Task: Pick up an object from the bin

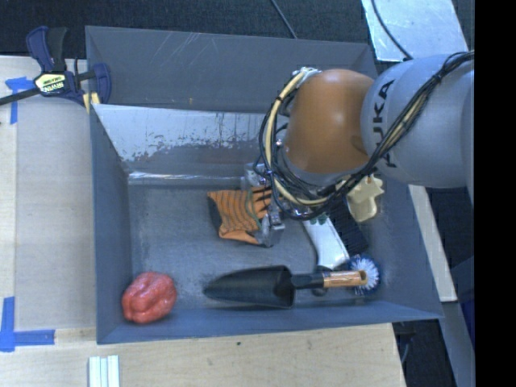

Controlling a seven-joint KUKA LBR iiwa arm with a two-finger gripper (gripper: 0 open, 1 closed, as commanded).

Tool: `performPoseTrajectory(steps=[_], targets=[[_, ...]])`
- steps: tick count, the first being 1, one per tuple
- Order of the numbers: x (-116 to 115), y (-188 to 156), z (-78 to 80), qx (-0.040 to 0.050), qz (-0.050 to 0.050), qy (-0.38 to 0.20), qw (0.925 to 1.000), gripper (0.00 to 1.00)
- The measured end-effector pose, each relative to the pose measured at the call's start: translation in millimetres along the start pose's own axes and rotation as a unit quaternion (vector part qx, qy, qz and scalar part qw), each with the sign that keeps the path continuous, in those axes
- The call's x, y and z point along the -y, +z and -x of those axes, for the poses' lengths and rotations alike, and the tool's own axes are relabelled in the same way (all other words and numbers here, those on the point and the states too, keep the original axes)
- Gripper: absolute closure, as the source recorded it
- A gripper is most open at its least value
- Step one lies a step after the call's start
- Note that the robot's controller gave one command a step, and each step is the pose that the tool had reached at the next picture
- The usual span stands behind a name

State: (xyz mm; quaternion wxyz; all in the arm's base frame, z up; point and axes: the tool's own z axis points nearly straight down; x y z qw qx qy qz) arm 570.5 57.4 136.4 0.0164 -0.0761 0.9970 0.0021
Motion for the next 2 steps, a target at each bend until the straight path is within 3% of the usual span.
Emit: performPoseTrajectory(steps=[1,2], targets=[[5.3,47.7,-59.0,0.0026,0.0,0.009,1.0,1.0],[5.3,47.7,-59.0,0.0026,0.0,0.009,1.0,1.0]])
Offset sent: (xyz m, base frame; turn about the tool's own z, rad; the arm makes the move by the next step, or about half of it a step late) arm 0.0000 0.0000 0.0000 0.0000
